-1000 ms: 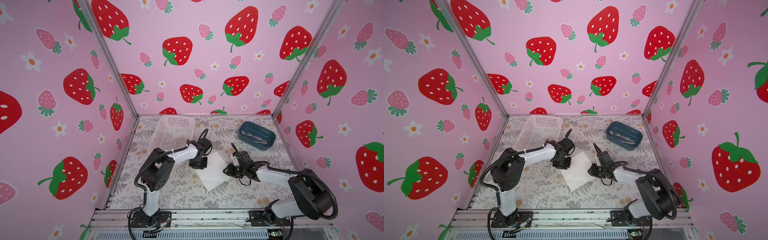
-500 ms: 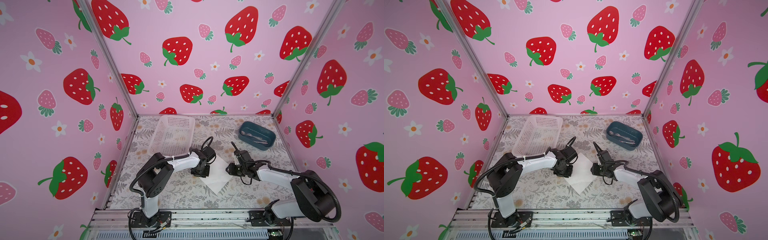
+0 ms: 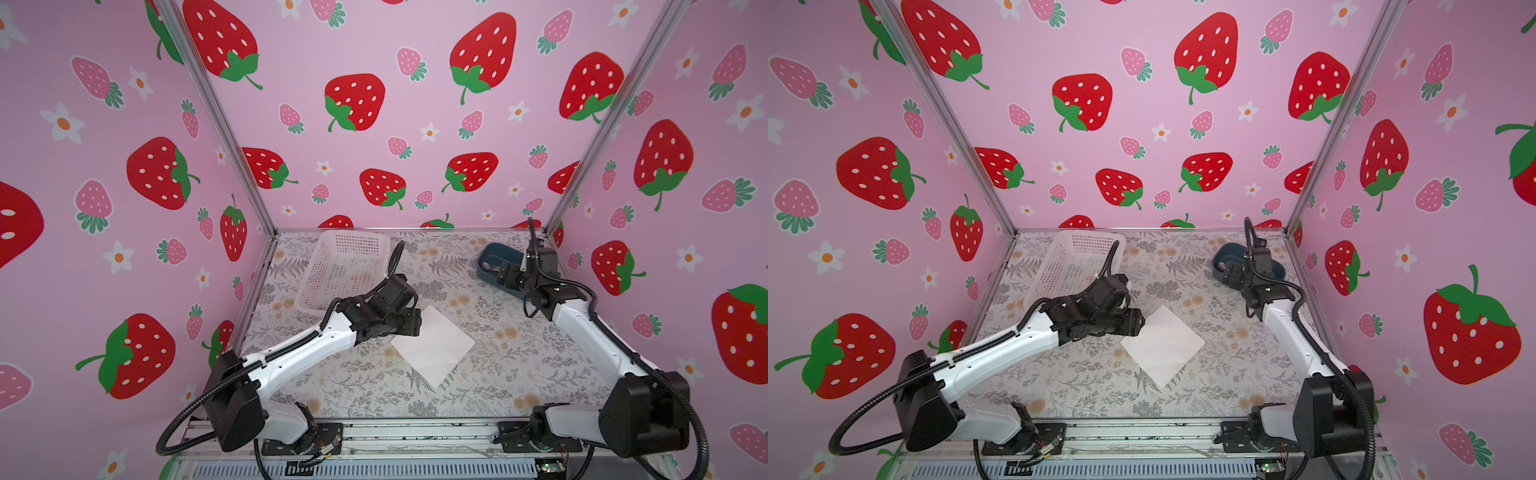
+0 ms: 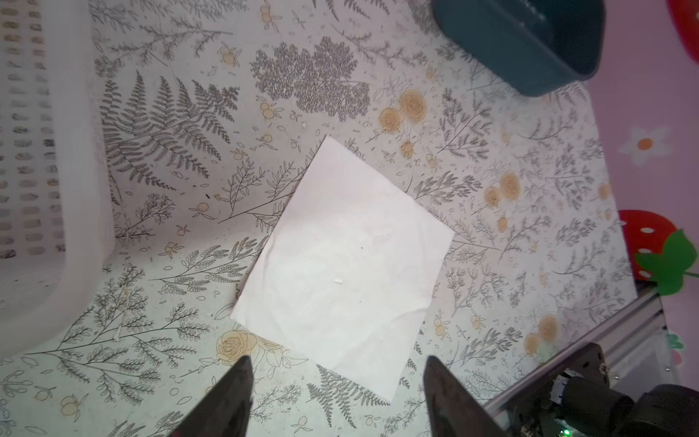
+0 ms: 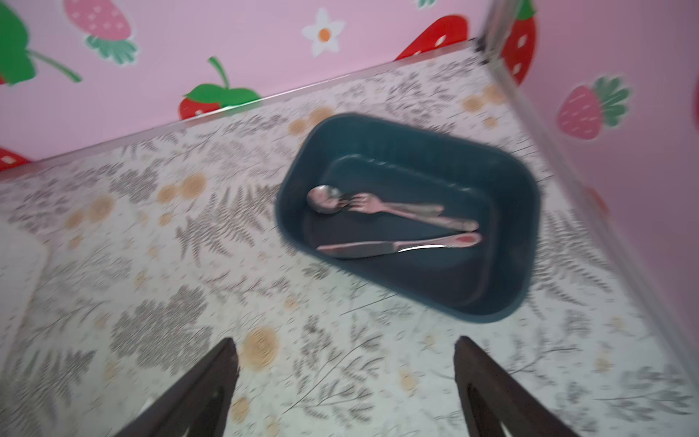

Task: Place the utensils on the paper napkin and roll it up
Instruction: 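Release the napkin and move the right gripper over the teal tray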

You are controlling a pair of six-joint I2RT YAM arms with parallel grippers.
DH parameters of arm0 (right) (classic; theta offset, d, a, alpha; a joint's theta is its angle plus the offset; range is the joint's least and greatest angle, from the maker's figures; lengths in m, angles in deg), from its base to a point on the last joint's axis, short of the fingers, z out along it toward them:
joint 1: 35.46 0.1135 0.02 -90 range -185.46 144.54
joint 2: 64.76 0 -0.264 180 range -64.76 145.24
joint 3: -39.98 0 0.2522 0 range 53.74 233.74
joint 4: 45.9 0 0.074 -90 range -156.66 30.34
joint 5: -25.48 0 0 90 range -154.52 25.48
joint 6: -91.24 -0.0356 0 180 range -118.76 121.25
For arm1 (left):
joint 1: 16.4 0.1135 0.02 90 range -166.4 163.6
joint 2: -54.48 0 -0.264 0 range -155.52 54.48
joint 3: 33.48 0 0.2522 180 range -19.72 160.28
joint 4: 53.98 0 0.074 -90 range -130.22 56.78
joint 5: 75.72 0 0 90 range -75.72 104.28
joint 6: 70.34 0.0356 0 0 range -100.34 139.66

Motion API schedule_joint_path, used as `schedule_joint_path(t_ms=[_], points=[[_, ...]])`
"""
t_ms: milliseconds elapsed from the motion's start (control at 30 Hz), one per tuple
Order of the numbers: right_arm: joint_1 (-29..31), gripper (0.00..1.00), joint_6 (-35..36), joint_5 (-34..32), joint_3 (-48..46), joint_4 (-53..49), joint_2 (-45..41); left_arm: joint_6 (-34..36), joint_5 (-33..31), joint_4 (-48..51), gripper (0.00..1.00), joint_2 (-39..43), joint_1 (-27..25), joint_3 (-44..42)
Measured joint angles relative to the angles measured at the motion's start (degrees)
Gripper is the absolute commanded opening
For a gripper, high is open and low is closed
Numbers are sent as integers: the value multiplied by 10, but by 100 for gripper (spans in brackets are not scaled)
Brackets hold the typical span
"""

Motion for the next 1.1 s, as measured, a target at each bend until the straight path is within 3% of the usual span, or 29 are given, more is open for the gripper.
schedule_joint_path(t_ms=[167, 400, 700, 867, 1100], points=[[-86, 92, 33, 70, 66, -21, 96, 0, 1, -18, 80, 32, 0, -44], [-123, 91, 56, 182, 101, -64, 226, -4, 0, -24, 80, 58, 0, -63], [-121, 86, 70, 276, 128, -100, 276, -4, 0, -25, 80, 68, 0, -63], [-98, 86, 82, 276, 139, -130, 290, -4, 2, -33, 80, 68, 0, -67], [-16, 85, 83, 270, 120, -148, 282, -4, 8, -37, 80, 68, 0, -71]])
